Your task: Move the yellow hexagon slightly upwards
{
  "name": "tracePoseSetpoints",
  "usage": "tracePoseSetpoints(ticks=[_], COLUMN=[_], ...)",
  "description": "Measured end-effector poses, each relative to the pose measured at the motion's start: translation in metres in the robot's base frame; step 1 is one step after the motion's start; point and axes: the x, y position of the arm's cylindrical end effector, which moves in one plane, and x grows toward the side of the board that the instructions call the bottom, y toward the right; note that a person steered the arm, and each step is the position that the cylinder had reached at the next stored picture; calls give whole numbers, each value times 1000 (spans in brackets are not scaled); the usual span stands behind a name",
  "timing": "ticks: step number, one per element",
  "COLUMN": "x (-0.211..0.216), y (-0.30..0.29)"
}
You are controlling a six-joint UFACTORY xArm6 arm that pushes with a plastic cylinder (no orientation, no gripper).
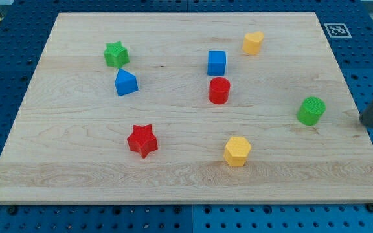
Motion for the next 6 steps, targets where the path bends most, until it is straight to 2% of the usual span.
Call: tracePoseSetpoints(ticks=[1, 2, 3, 6], x=[68, 97, 98, 95], y=[-36, -67, -83, -210])
